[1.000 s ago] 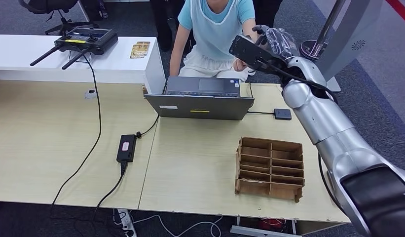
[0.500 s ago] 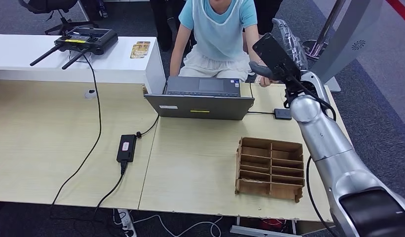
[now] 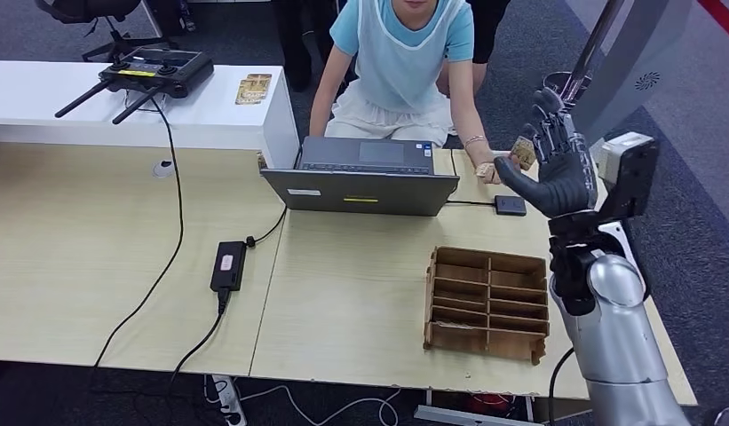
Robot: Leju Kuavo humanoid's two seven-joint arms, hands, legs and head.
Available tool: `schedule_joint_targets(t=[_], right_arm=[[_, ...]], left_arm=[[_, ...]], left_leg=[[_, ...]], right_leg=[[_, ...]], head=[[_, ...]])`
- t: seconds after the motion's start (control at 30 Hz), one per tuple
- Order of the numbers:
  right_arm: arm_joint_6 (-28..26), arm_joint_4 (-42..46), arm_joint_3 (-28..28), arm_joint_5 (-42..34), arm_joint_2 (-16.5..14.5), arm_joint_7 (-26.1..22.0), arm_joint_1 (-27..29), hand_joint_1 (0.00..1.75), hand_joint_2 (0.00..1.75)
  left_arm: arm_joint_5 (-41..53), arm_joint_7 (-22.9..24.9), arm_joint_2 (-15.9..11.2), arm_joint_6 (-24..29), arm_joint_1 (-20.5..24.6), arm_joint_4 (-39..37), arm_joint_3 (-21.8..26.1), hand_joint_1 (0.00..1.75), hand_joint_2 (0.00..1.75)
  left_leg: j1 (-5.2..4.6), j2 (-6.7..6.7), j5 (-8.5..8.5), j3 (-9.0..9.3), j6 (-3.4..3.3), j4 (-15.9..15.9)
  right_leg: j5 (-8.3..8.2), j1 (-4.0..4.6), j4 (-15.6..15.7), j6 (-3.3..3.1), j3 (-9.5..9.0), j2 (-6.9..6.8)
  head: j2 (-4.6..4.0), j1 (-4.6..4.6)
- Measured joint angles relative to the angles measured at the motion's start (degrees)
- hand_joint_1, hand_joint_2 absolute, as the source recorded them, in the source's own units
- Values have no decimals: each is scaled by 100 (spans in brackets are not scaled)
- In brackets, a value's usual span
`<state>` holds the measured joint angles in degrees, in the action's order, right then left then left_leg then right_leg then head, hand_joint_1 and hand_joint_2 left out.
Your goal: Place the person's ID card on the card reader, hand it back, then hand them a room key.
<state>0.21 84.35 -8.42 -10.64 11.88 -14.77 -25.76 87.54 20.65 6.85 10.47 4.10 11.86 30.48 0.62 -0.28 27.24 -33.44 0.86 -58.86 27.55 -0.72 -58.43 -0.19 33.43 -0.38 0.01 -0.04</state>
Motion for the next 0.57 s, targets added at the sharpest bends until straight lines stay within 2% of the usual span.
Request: schedule_joint_targets(t=[0.23,0.43,0.57], right_arm=[[-269,1204,165,-113,-118,-525,1360,0,175],[-242,1701,188,-49,-207,-682,1943,0,175],[-213,1851,180,47,-243,-753,2139,0,175]], left_arm=[[-62,46,1,18,-5,-1,97,0,0],[-63,63,2,32,-5,-1,150,0,0],[-63,63,2,38,-4,-1,159,0,0]], left_leg=[[0,1,2,-1,2,3],[0,2,2,-1,2,3],[-1,2,2,-1,2,3]], right_leg=[[3,0,0,0,1,0],[3,0,0,0,1,1],[3,-1,-1,0,1,1]], head=[[1,0],[1,0],[0,-1]])
